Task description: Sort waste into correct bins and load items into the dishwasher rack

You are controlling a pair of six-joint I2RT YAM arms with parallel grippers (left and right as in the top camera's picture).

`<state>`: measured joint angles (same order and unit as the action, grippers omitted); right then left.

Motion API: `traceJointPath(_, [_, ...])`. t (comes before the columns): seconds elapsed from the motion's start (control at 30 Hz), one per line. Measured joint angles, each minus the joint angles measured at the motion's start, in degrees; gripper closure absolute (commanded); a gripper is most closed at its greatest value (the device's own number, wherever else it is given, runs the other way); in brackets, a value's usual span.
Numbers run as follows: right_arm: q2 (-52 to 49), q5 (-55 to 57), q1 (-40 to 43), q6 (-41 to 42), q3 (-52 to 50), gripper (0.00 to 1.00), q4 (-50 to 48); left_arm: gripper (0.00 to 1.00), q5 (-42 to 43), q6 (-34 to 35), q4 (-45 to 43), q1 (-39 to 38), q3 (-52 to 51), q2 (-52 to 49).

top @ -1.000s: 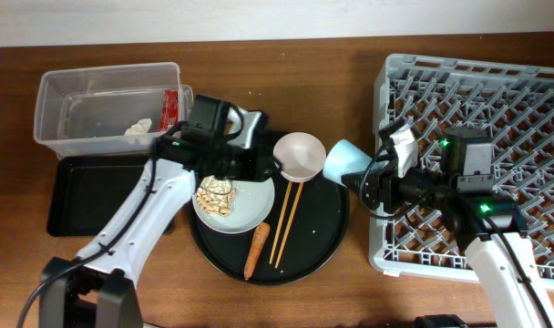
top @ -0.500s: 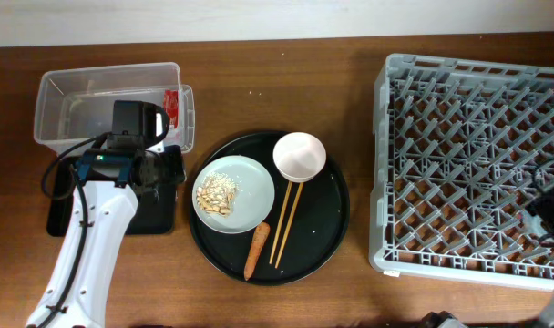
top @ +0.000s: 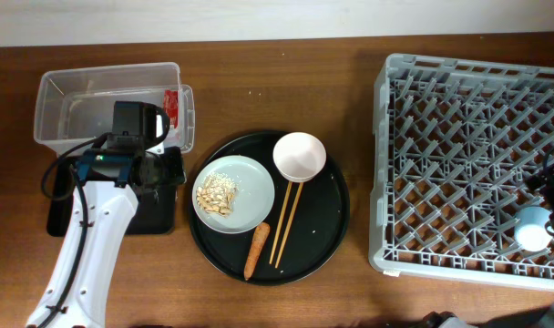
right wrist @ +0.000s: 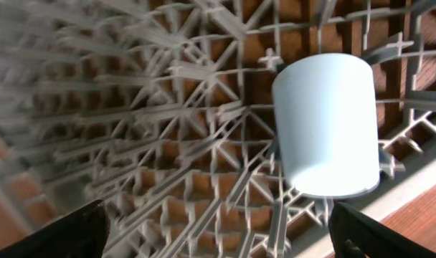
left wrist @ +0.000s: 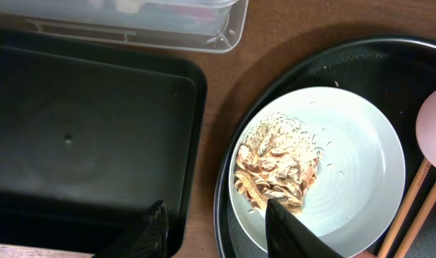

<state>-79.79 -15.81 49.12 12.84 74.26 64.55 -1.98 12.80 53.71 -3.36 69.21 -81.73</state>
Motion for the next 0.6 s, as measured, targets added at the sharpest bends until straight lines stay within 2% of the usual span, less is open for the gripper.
traceJointPath(0.03, [2.95,1.75,-1.18,0.02,0.61,0.48,3.19,0.57,-0.02,0.00,0.09,0.00,0.00,0.02])
traceJointPath(0.07, [3.37,3.63,-1.77,0.02,0.76,0.73,5.25,0.57,-0.02,0.00,0.15,0.00,0.00,0.02])
traceJointPath(0.13, [1.86,6.97,-2.10,-0.33,0.07,0.85,6.08,0.57,-0.02,0.00,0.28,0.00,0.00,0.00])
traceJointPath(0.3, [-0.48,12.98,-2.10,1.77,-6.58,0.87,2.84,0.57,-0.02,0.00,1.18,0.00,0.00,0.02])
traceJointPath(0.6, [-3.89,16.92,-2.10,3.67,-6.67,0.87,2.19,0.57,-0.02,0.00,1.16,0.00,0.00,0.02])
